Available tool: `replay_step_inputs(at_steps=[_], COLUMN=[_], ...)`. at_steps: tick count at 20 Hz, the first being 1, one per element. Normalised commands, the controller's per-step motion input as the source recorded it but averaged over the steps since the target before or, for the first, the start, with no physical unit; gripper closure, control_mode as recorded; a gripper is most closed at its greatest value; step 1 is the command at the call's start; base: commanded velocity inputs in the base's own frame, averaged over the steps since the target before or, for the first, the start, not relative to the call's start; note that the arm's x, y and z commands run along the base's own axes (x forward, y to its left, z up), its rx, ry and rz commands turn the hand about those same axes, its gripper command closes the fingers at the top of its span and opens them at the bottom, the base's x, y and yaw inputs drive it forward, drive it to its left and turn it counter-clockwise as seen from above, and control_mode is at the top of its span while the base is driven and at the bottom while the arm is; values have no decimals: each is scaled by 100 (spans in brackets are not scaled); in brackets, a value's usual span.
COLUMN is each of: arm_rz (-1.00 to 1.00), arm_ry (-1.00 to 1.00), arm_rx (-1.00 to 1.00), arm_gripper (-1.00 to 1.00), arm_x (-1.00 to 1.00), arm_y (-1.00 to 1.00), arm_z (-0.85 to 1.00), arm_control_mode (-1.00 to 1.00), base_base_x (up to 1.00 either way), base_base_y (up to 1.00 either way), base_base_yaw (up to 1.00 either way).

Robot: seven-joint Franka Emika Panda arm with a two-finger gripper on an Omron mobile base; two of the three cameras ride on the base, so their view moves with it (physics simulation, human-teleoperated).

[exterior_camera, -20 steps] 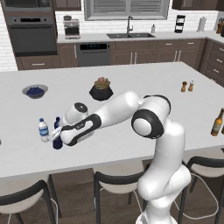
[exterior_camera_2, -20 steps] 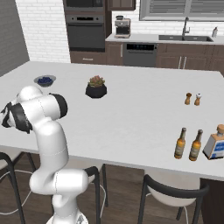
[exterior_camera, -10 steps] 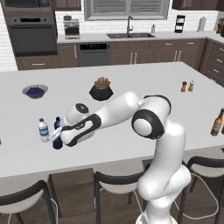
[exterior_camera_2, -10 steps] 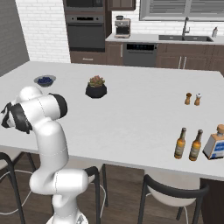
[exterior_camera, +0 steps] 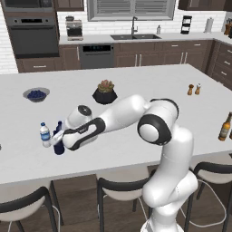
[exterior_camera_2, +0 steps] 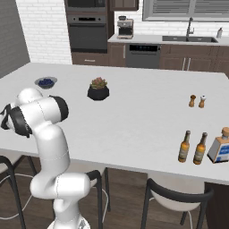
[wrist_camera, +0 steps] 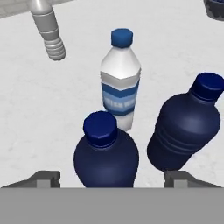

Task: Move the plastic bottles in the middle to the plastics group, and the glass bottles in the middle to the glass group.

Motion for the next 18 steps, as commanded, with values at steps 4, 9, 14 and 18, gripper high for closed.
replay_step_inputs(at_steps=[4, 9, 14, 18], arm_rz=[0, -2, -8, -11], arm_ry=[0, 0, 0, -4], arm_rx=[0, 0, 0, 1], arm_gripper=[-100, -100, -100, -100], arm_x=[-3, -32, -56, -83], arm_y=[-2, -35, -86, -100], arm_z=[35, 42, 36, 29], arm_control_mode=[-100, -100, -100, -100], base_base_x=[0, 0, 0, 0], base_base_y=[0, 0, 0, 0], base_base_yaw=[0, 0, 0, 0])
